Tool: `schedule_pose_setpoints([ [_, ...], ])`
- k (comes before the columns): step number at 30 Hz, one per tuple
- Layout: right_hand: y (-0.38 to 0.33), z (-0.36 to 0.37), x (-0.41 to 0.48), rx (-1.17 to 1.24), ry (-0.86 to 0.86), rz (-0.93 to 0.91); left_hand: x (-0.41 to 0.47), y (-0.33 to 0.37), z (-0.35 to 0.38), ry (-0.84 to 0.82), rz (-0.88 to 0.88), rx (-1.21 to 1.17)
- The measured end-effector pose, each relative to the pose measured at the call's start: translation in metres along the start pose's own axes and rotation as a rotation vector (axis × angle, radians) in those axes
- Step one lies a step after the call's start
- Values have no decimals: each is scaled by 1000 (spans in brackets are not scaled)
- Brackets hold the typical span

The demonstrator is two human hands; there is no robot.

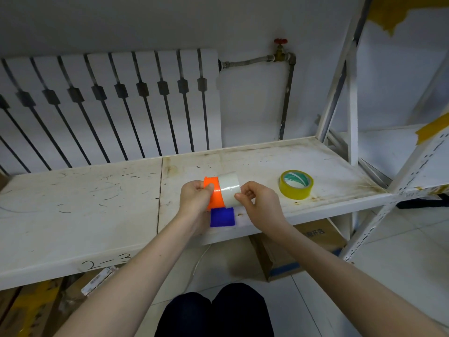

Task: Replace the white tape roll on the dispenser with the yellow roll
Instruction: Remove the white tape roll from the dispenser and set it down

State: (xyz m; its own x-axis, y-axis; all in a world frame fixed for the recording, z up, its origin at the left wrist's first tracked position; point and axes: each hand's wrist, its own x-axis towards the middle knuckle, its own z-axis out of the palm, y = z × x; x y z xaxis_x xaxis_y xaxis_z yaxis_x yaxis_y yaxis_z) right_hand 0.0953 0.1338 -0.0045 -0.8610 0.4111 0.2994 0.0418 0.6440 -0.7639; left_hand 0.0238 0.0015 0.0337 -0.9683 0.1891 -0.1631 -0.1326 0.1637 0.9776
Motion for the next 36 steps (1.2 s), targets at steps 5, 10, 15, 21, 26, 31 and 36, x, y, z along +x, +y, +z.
schedule_pose_setpoints([
  [5, 11, -20, 11, 95, 114, -9, 10, -2, 2, 46, 35, 82],
  [10, 18, -30, 19, 85, 65, 9, 5, 0, 13, -27, 53, 90],
  [15, 44, -40, 19, 105, 61, 113, 2, -4, 23, -65, 1, 16],
  [21, 74, -70, 34, -25, 263, 115, -8, 0, 31, -101, -84, -141],
  [26, 110, -97, 51, -220, 299, 252, -11, 7, 37, -132, -70, -96],
  [31, 135, -113, 69, -346, 196, 457, -9, 11, 45, -118, -80, 10],
  [36, 144, -118, 78, -338, 164, 585, 6, 3, 42, -102, -108, 126],
])
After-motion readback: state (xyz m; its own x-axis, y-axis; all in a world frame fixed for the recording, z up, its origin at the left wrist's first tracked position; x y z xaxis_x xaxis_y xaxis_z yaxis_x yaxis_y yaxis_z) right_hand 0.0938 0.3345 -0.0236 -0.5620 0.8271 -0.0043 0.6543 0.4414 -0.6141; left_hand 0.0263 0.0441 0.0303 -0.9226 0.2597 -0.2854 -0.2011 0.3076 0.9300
